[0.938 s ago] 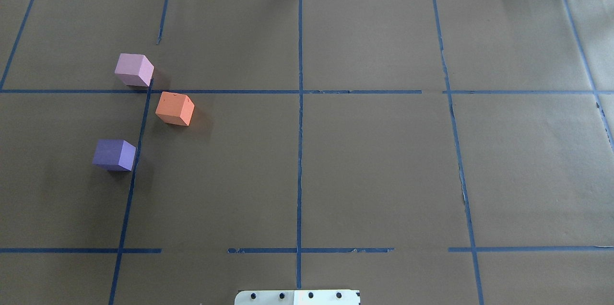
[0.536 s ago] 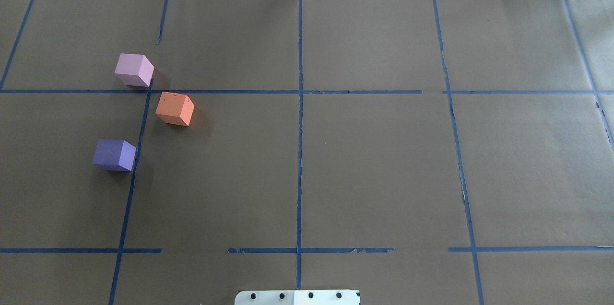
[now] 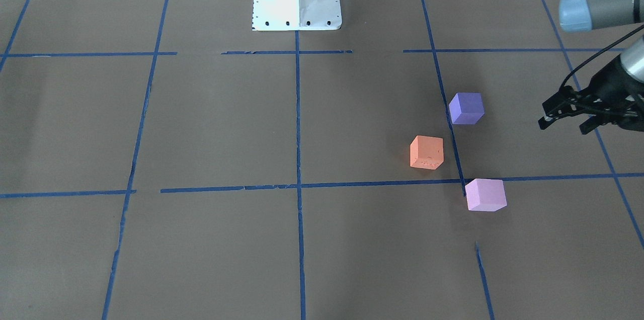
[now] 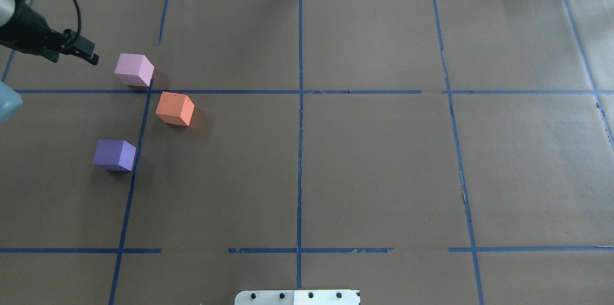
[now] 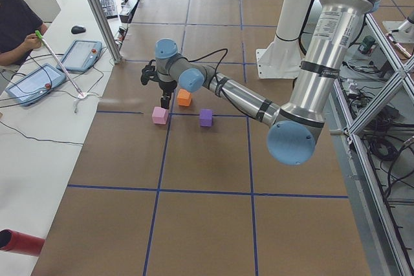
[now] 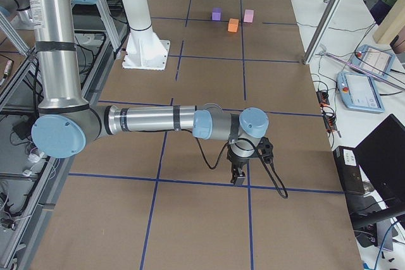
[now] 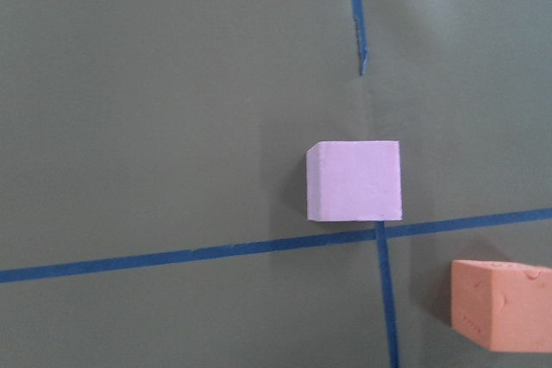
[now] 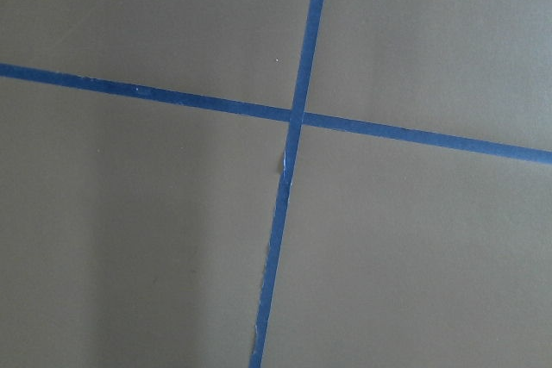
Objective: Arrange blocks in a line
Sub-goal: 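Move the left gripper down over the orange cube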
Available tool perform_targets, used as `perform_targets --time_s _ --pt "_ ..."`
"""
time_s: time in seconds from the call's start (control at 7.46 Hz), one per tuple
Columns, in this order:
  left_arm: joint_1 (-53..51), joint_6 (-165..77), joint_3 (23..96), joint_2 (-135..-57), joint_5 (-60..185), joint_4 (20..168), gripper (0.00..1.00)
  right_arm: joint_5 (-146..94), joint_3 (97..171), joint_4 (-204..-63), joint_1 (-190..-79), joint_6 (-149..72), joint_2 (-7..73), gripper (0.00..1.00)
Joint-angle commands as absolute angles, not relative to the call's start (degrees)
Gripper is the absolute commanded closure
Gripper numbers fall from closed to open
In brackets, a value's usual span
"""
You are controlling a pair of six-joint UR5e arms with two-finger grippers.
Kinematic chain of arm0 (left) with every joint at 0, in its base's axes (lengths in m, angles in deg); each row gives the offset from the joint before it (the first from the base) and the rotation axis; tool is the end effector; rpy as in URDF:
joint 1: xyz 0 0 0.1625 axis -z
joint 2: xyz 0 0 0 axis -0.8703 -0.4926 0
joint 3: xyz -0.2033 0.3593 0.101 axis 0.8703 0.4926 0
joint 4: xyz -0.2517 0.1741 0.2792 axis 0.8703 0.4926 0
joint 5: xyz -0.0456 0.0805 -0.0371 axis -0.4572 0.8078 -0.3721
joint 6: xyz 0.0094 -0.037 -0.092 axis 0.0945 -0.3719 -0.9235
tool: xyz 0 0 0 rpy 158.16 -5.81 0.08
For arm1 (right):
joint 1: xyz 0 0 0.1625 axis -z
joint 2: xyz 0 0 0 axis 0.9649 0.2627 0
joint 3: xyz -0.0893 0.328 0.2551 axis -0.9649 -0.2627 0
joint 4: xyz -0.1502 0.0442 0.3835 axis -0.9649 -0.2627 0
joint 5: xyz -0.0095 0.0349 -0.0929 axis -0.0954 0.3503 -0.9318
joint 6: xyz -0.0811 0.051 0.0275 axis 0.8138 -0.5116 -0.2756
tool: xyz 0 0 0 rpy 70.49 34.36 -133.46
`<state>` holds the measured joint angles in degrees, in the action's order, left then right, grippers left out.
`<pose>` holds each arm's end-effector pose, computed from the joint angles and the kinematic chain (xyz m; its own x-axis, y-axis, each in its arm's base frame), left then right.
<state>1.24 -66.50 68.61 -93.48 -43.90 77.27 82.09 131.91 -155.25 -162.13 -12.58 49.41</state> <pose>0.2213 -0.5631 0.3889 0.6374 0.1404 -0.7576 0.0107 0.9816 0.1909 0.0436 -0.5151 0.6367 0.7336 -0.1464 0.6636 0.1647 0.9857 0.0355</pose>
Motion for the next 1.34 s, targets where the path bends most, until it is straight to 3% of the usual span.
perform_targets --time_s 0.0,0.27,1.21 --pt "-5.1 -68.5 67.2 -99.6 -42.3 72.4 0.00 82.1 131.9 -155.2 -162.1 -12.6 49.4 0.00" --pt "-10.6 -74.1 65.8 -102.3 -37.7 72.1 0.00 82.1 131.9 -155.2 -162.1 -12.6 49.4 0.00" --pt "-13.7 -73.7 58.1 -102.4 -37.7 79.7 0.00 82.1 131.9 -155.2 -162.1 -12.6 49.4 0.00"
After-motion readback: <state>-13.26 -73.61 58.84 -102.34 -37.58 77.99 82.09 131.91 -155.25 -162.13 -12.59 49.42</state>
